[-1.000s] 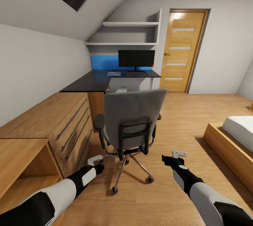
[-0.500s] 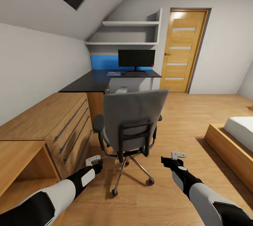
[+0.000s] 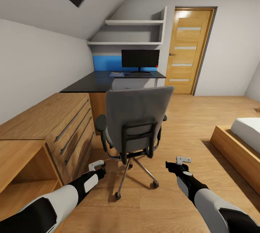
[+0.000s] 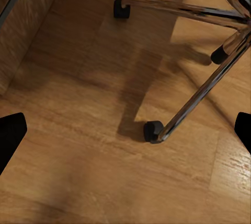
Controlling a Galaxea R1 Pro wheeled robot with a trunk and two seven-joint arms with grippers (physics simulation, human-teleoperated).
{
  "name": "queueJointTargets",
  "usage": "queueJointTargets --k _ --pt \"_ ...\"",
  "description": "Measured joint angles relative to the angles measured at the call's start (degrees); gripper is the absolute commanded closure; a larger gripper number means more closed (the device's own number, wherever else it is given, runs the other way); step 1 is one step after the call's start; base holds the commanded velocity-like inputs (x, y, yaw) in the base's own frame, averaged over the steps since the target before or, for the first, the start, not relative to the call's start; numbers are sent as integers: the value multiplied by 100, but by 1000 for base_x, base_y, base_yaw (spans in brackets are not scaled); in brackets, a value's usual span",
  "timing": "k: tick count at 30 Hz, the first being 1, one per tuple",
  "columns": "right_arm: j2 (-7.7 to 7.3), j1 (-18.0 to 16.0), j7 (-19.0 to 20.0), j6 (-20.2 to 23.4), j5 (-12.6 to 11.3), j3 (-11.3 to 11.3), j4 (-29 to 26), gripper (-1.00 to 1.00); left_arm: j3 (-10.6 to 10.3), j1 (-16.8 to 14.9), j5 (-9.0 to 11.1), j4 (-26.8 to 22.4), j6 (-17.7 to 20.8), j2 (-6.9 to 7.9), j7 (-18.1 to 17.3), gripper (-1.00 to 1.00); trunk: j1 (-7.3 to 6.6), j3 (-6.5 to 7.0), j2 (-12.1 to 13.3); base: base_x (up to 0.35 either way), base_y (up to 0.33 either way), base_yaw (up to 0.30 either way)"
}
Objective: In the bedroom, organize the workspace by keeping the computer under the desk, ensuring the monitor is on the desk, placing the keyboard on the desk next to the monitor, placing the mouse on the desk next to the keyboard, moving the folder from the swivel chair onto the desk next to the mouse, stacking the notebook on top of the folder with the pen on top of the notebook, and positioning the swivel chair next to the desk.
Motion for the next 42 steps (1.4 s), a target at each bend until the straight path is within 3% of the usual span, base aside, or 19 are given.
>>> queueJointTargets --k 22,31,42 --pt "0 0 -3 -241 5 -2 9 -100 -4 0 8 0 0 -4 -15 -100 483 -395 -882 0 0 0" --pt "127 -1 -32 -324 11 -4 -10 -100 5 0 18 15 0 21 -24 -100 482 -395 -884 56 0 0" --pt "124 0 -31 -415 15 -14 -1 -100 4 0 19 18 0 23 -24 -100 483 -395 -884 99 0 -17"
